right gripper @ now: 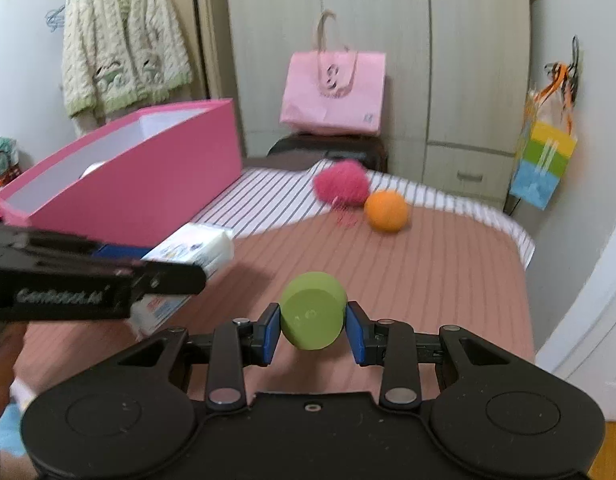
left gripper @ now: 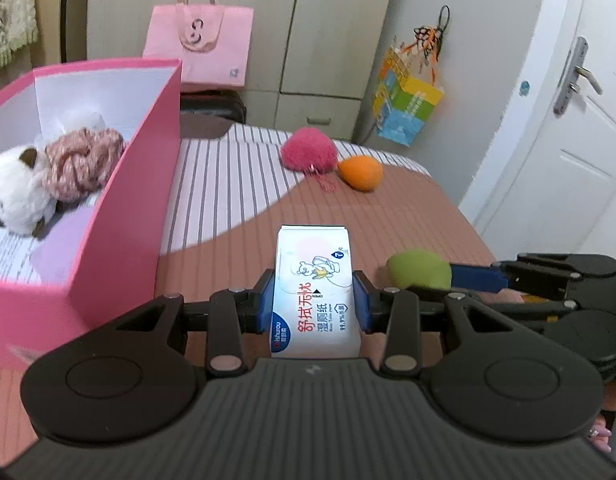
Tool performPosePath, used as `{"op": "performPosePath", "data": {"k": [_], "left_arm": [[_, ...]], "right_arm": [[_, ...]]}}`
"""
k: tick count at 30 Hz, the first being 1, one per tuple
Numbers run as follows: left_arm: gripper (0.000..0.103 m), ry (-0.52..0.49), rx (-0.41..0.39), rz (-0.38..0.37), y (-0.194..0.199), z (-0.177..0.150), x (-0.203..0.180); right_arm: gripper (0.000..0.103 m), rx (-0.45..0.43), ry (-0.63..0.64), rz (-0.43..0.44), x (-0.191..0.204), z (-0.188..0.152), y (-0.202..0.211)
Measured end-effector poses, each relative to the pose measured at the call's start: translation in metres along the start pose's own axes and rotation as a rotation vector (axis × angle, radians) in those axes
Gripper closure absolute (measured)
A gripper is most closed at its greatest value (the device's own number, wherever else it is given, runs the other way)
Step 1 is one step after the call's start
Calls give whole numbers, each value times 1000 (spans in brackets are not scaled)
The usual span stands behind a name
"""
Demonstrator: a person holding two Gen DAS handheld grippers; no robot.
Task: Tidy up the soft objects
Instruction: 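Lift the wipe pack with the left tool while the right tool lifts the green sponge, then carry both items over the shoebox and open both tools to drop them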
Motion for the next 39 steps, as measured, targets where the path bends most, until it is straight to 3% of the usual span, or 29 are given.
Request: {"op": "performPosePath", "data": {"k": [12,19,25,31,39], "left_arm": [[65,-17,6,-75,50,-35,9],[65,-44,-24,-85,96,-40,26],[65,-23,47,-212,123,-48,32],[65,-60,-4,-168,154,-38,47],[65,-67,-121,-88,174,7,79]], "right_arm": [[64,55,49,135,58,-21,29],[64,62,92,147,75,-19,49],[64,103,134,229,91,-13,68],[64,84,181,280,119,3,86],[63,-64,259,331,161,50,94]]}}
Point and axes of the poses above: each gripper's, at about its wrist camera, not at the fingertips, and y roughly against the way its jaws point, x to its left, z to its top, the point moved 8 cm from there along -y, roughly the way its jaws point, and after that the axes turned 1 degree about z, right-handed, at the moved point
